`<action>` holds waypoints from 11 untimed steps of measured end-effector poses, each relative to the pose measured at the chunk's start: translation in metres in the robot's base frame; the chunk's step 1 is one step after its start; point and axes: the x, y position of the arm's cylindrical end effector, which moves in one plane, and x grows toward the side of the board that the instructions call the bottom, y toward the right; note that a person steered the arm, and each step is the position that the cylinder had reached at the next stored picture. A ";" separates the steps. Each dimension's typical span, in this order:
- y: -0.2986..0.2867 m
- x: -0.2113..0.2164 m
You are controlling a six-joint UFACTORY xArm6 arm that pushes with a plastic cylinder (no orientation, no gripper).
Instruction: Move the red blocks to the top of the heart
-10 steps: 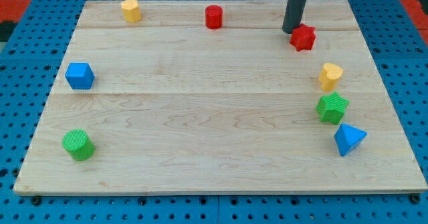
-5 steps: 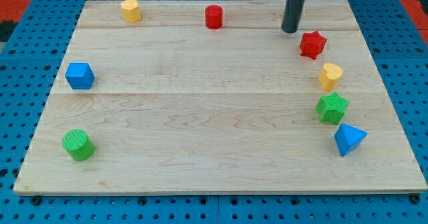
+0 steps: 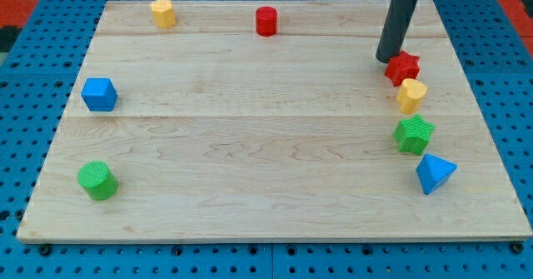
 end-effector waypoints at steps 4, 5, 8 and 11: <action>-0.203 -0.029; -0.281 -0.078; -0.102 -0.064; -0.085 -0.088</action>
